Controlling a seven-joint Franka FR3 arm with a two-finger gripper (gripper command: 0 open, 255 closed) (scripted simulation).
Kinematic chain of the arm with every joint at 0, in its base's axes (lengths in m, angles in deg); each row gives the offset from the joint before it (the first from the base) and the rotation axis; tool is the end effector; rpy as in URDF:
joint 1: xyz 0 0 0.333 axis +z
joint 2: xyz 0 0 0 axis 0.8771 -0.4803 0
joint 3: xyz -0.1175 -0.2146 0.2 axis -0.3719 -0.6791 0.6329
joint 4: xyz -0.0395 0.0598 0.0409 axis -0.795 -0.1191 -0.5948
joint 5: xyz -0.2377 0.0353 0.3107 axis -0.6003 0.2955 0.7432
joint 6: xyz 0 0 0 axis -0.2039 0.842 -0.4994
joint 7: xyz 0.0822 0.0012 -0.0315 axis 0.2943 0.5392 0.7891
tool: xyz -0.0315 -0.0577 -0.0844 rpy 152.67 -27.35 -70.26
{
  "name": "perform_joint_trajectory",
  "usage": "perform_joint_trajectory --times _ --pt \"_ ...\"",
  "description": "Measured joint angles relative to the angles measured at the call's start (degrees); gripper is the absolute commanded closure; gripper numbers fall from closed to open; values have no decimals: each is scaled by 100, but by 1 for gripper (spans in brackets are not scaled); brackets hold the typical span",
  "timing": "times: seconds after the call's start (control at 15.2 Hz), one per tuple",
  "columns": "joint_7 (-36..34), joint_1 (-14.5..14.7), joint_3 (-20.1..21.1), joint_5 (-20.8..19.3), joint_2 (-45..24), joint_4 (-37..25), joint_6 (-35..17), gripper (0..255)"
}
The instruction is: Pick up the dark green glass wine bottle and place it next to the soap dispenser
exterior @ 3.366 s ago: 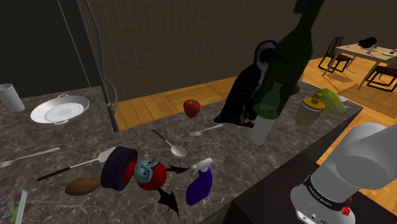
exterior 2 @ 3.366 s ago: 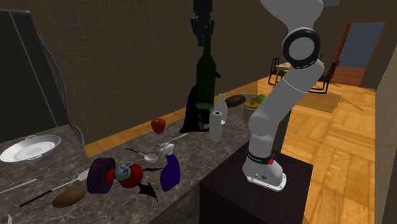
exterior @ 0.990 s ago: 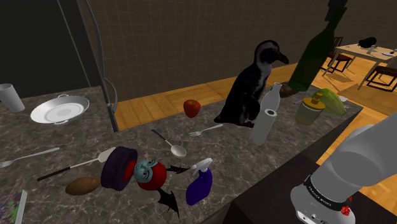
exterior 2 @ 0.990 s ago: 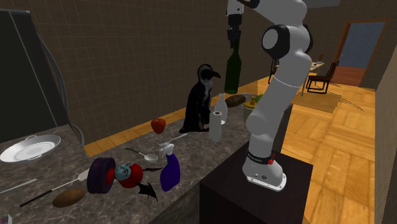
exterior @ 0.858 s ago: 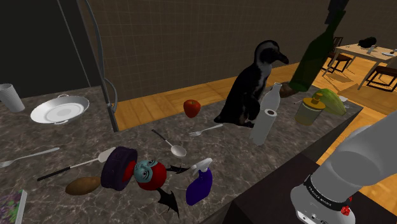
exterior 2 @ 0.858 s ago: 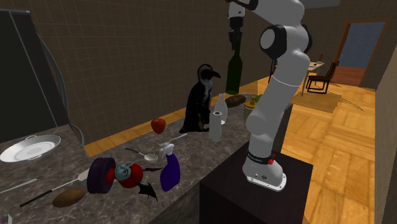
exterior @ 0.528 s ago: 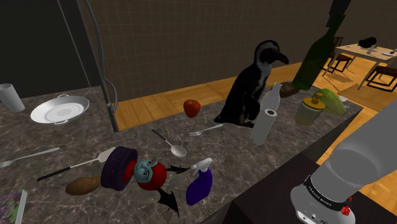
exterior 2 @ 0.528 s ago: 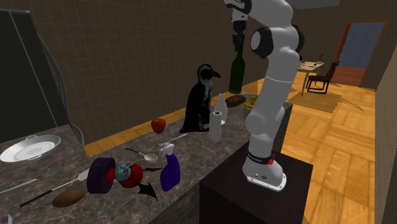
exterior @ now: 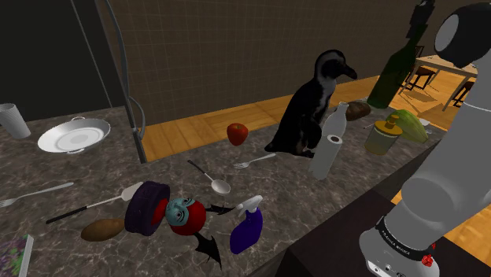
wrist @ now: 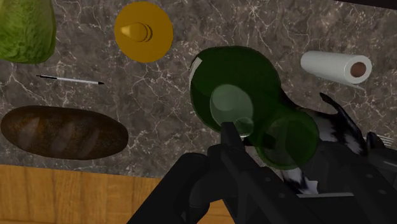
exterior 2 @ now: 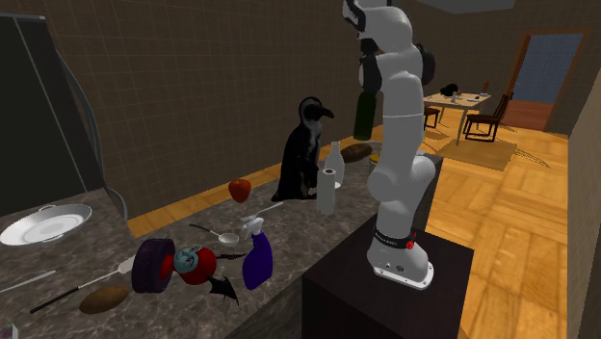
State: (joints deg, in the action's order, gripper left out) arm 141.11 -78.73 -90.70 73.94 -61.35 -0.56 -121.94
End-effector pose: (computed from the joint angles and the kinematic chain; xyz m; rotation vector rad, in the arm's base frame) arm 0.3400 -0.4198 0.7415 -3.1399 -0.0402 0.0745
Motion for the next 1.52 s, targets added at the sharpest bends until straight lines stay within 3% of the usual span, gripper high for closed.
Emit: perform_joint_trajectory --times 0.73,1.52 --pt "-275 388 134 -518 751 1755 -1162 255" --pt "-529 523 250 -814 1235 3191 -2211 255"
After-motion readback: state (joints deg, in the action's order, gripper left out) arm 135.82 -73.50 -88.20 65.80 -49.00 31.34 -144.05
